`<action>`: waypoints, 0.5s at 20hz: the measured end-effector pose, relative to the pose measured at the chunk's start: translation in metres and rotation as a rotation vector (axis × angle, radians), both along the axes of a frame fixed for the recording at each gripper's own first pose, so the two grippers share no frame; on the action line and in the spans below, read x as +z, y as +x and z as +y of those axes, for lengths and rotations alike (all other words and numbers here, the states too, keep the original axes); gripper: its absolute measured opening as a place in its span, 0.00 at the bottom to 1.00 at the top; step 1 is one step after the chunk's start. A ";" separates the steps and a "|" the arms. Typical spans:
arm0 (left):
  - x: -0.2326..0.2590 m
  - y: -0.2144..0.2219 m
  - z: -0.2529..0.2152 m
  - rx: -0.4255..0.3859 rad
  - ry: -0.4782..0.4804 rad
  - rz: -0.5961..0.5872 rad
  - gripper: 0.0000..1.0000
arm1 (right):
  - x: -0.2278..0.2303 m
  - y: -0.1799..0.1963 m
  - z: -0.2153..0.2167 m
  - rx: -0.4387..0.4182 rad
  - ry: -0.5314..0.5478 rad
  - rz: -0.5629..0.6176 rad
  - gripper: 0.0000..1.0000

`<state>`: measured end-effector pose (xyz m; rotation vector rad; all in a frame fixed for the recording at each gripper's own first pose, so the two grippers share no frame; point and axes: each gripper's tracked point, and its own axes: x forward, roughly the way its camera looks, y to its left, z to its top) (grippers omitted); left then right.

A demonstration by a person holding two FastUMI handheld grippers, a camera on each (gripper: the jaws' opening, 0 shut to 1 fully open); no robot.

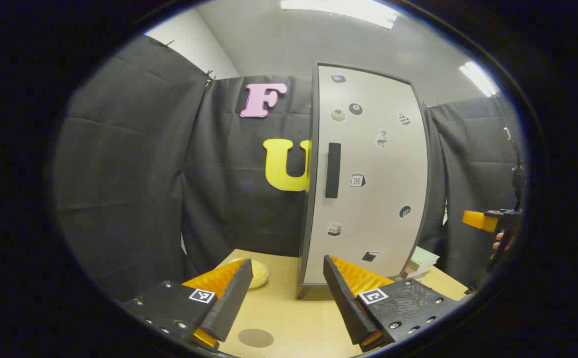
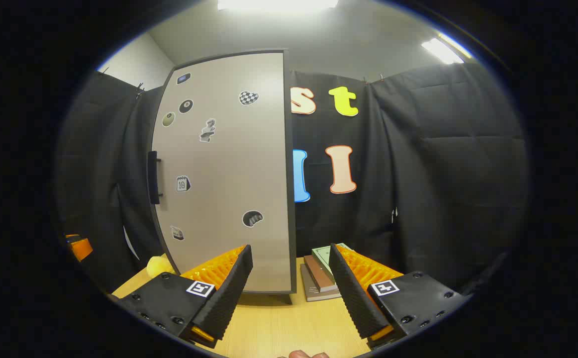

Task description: Open the cabinet door with the right hand, grasp the bottle in the cabinet with the left hand and place it on the coaster, then close the cabinet door with the right hand.

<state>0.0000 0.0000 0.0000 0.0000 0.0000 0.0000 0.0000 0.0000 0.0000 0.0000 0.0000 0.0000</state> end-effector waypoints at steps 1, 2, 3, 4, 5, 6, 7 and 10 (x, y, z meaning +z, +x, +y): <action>-0.001 -0.001 0.002 0.004 0.002 0.001 0.86 | 0.002 0.000 0.003 0.008 -0.002 -0.002 0.98; -0.003 -0.004 0.004 0.008 0.006 0.003 0.86 | 0.003 -0.001 0.005 0.014 -0.006 -0.007 0.98; -0.005 -0.005 0.007 0.013 0.010 0.007 0.86 | 0.004 -0.002 0.008 0.020 -0.012 -0.011 0.98; -0.008 -0.007 0.009 0.019 0.011 0.013 0.86 | 0.005 -0.002 0.010 0.025 -0.019 -0.012 0.98; -0.012 -0.008 0.012 0.022 0.009 0.019 0.86 | 0.005 -0.003 0.013 0.031 -0.023 -0.009 0.98; -0.014 -0.009 0.012 0.025 0.003 0.024 0.86 | 0.004 -0.004 0.015 0.036 -0.026 -0.007 0.98; -0.016 -0.010 0.013 0.026 -0.004 0.027 0.86 | 0.003 -0.004 0.016 0.038 -0.027 -0.004 0.98; -0.017 -0.010 0.016 0.029 -0.005 0.022 0.89 | 0.004 -0.005 0.019 0.037 -0.013 -0.007 0.98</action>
